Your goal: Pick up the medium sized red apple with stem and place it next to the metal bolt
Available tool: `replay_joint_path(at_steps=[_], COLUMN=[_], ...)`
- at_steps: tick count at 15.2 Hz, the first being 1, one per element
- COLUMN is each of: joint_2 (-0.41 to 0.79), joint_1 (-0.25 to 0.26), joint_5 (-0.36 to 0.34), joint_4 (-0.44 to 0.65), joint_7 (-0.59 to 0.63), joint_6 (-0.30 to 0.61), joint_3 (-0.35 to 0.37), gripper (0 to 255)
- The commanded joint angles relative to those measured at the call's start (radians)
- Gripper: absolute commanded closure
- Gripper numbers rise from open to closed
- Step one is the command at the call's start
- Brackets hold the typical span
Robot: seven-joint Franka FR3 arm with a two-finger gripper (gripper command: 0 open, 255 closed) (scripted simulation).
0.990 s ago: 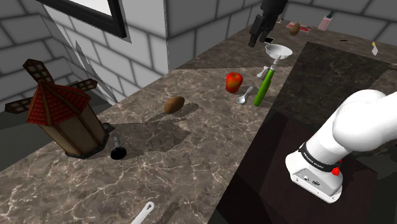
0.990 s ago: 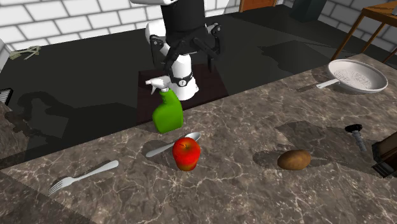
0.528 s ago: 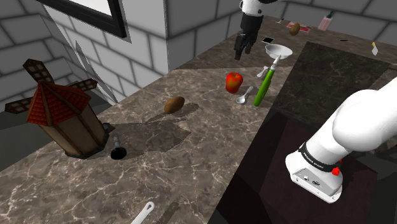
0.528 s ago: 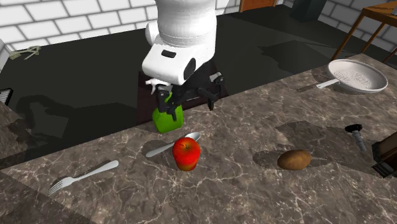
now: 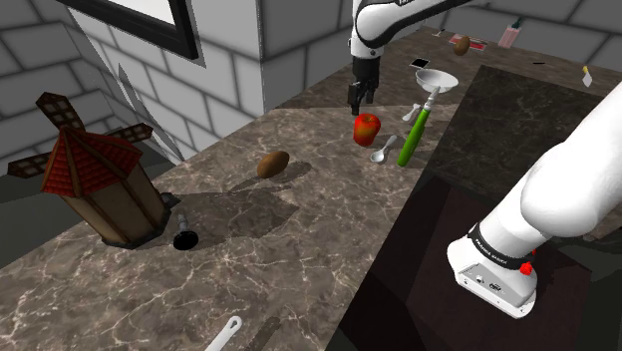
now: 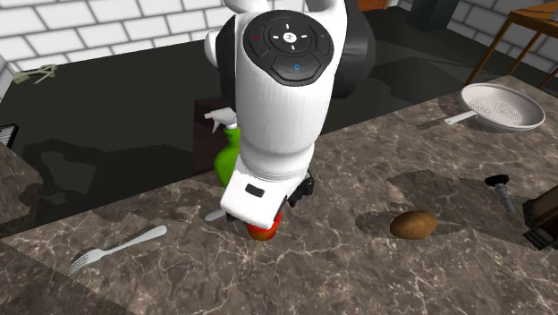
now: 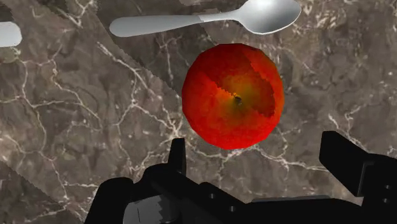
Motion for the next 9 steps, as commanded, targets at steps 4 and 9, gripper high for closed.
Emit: replay_joint_path(at_steps=[4,9], joint_2=[0.076,0.098], joint_1=[-0.001,-0.003], joint_5=[-0.015,-0.017], joint_4=[-0.002,-0.041], joint_7=[0.001,0.002], joint_6=[0.057,0.118], joint_3=[-0.001,-0.003], gripper=[0,0])
